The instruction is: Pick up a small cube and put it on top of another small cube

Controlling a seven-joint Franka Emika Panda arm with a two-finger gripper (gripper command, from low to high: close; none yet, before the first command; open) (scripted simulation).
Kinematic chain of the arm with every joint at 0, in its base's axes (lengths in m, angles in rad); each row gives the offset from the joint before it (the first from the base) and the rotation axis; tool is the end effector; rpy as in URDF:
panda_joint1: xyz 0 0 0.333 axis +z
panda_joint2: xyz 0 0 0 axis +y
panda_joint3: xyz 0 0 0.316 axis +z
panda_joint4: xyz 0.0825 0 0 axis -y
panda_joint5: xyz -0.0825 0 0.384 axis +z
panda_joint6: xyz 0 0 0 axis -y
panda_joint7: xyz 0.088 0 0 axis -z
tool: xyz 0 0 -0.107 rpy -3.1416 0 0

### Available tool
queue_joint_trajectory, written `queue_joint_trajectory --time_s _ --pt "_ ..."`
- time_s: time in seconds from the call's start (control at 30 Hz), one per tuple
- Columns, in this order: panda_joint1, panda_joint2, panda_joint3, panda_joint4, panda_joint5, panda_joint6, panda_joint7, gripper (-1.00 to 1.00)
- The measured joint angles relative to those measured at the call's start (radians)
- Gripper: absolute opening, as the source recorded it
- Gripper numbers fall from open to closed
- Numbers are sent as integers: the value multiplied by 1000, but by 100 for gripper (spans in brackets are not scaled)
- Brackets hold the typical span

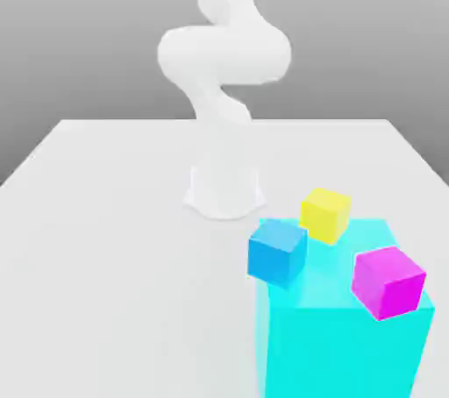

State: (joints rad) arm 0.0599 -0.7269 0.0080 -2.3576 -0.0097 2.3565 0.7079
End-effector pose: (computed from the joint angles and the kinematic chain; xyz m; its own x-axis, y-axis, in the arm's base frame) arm 0.3758 0.0264 0.6617 0.6097 -0.6034 0.5139 -0.4344 -0.7967 -0.4201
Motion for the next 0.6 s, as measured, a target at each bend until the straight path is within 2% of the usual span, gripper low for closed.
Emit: queue_joint_trajectory --time_s 0.5,0.6 --pt "414 509 121 -423 -124 437 -636 0" --pt "477 583 120 -486 -96 486 -784 0"
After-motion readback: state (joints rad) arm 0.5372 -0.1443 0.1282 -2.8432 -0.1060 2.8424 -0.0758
